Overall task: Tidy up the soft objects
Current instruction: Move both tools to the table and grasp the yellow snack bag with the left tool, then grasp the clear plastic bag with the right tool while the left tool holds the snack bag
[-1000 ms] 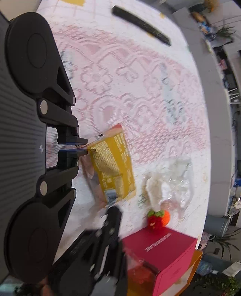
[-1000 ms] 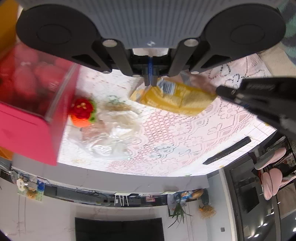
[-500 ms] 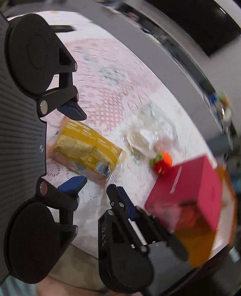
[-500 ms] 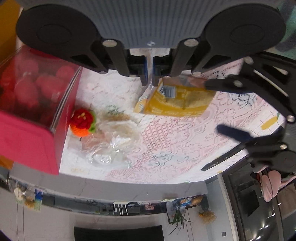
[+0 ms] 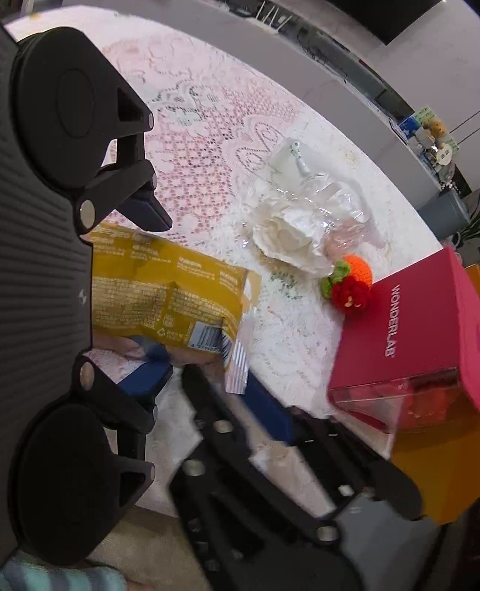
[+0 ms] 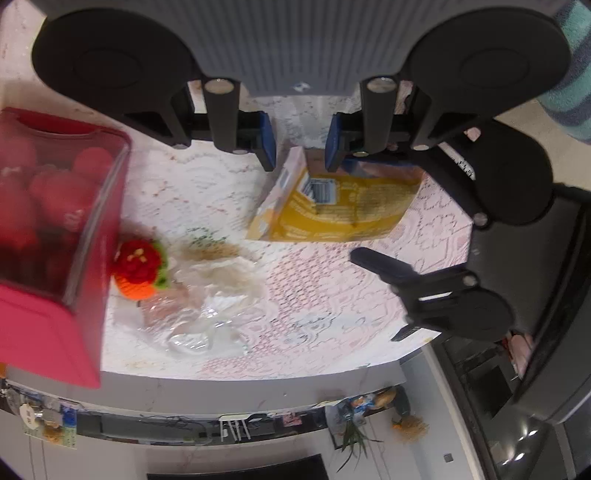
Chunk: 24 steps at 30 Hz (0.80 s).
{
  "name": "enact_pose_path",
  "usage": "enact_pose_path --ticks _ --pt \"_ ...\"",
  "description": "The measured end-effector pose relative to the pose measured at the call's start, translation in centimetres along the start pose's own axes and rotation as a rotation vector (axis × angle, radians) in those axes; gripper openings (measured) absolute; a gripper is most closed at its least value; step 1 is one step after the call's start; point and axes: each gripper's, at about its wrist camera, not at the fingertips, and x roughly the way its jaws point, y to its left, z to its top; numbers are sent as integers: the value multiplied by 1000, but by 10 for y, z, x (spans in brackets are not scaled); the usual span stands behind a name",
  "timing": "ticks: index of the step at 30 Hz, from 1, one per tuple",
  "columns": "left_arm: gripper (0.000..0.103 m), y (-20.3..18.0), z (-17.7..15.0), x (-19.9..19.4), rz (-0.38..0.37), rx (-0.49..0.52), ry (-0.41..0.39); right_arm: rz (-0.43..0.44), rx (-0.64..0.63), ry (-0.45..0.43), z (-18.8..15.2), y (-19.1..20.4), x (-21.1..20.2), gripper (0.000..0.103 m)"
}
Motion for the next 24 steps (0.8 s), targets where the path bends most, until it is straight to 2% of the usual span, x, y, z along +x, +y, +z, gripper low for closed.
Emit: enact_pose_path --ticks 1,3,5,6,9,13,17,20,23,24 --pt "94 3 1 2 -19 -12 0 9 2 6 -1 0 2 27" --pt "94 11 3 3 -58 -56 10 6 -3 13 -2 1 6 13" --pt "86 16 2 4 -85 -92 12 -7 -25 8 -2 2 6 4" --pt "80 17 2 4 -98 -114 11 -7 -26 3 -2 1 5 4" --pt "71 14 3 2 -71 -142 0 -18 -27 -10 -1 1 2 2" --pt "59 15 1 -10 -29 -250 -18 -31 -37 -25 2 3 -2 2" --pt "55 22 0 -17 49 -408 4 -75 -75 -68 8 10 -11 9" --pt "54 36 -5 -23 124 -555 10 -153 -86 -122 14 14 -19 15" --pt "54 55 -12 -30 145 -733 0 -239 -99 -171 22 16 -22 18" --pt "54 59 -12 -32 170 -771 -3 -265 -97 -181 26 15 -21 25"
